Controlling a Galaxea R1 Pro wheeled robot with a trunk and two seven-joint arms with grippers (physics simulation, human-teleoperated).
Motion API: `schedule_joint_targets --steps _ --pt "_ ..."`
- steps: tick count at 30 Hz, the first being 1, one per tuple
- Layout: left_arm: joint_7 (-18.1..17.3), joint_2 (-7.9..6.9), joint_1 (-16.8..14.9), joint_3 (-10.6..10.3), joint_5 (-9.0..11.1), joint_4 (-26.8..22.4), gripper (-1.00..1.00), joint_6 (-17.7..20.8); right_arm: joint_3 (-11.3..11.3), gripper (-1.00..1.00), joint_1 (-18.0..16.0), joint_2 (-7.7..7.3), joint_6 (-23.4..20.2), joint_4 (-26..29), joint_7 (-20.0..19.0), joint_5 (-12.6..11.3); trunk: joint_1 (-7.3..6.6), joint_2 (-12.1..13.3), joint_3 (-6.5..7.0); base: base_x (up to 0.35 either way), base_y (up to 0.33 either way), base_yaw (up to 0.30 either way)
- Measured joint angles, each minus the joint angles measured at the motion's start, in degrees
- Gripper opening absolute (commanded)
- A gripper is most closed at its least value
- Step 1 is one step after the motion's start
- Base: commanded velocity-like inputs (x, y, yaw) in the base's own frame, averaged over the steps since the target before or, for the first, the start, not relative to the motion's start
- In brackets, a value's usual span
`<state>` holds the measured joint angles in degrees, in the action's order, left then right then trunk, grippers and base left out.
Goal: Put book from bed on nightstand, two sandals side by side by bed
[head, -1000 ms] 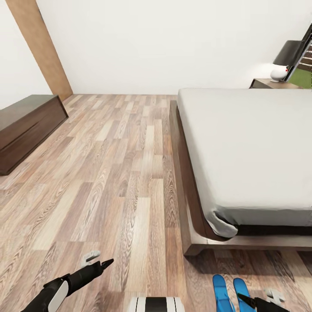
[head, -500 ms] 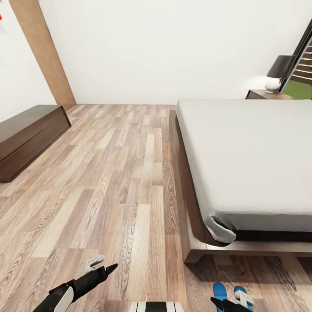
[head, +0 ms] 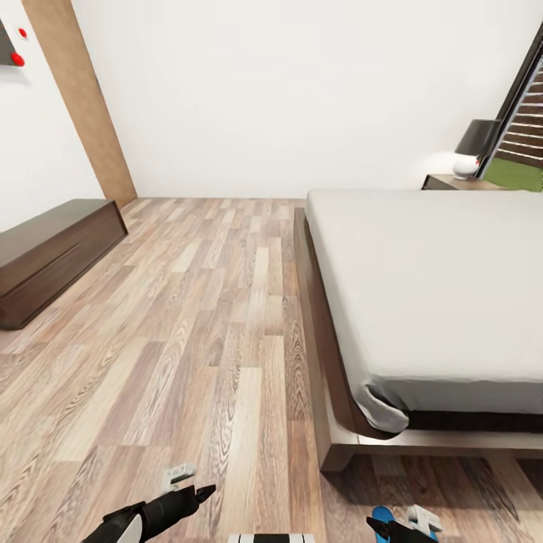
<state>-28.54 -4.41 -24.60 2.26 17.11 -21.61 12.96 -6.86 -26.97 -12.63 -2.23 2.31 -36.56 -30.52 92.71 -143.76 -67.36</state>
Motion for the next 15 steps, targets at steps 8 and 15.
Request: schedule_joint_targets --steps 8,15 --pt "0.50 0.09 0.00 -0.03 -0.26 0.67 1.00 -3.51 0.11 1.00 0.00 -0.08 0.00 -0.04 -0.13 -0.06 -0.21 0.11 1.77 0.000 0.000 0.000" --pt "0.57 0.17 0.00 -0.10 -0.27 1.30 1.00 -4.22 0.13 1.00 0.00 -0.11 0.00 -0.04 -0.25 -0.09 -0.39 0.20 3.33 0.000 0.000 0.000"
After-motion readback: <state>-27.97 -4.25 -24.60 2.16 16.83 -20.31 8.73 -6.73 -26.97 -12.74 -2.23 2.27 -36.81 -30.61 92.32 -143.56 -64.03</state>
